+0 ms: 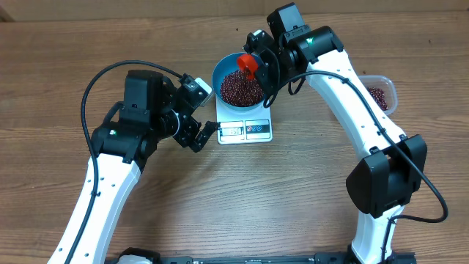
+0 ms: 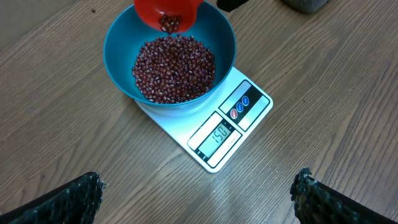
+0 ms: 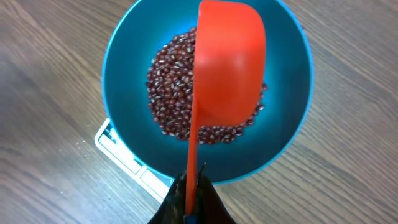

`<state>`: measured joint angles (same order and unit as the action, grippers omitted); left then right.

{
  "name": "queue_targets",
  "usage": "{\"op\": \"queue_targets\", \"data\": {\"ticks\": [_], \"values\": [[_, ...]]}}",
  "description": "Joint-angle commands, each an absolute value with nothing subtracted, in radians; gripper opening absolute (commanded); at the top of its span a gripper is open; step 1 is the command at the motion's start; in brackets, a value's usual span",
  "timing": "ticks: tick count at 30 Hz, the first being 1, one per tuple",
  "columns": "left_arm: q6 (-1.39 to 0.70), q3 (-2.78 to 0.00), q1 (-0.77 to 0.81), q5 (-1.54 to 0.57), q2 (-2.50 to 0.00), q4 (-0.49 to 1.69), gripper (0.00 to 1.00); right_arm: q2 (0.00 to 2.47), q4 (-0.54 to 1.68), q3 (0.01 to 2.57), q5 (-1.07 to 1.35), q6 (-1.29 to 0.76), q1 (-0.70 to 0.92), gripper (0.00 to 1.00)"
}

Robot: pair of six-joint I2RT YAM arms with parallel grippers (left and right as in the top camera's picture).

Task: Scoop item into bowl and weigh 150g on scale
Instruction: 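Tip the scoop with the right gripper to pour beans into the bowl, then move the empty scoop with the right gripper back to the tub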

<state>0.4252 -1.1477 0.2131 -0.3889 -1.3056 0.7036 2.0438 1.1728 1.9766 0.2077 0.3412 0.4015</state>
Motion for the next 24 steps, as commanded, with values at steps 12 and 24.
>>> {"op": "queue_targets", "data": {"ticks": [12, 24], "values": [[0.419, -1.151, 0.203, -0.392, -1.308, 0.703, 0.99, 1.965, 1.212, 2.005, 0.476, 0.315, 0.295, 0.04], [0.419, -1.151, 0.203, -0.392, -1.308, 0.703, 1.0, 1.903, 1.248, 2.005, 0.803, 0.315, 0.059, 0.04]]}}
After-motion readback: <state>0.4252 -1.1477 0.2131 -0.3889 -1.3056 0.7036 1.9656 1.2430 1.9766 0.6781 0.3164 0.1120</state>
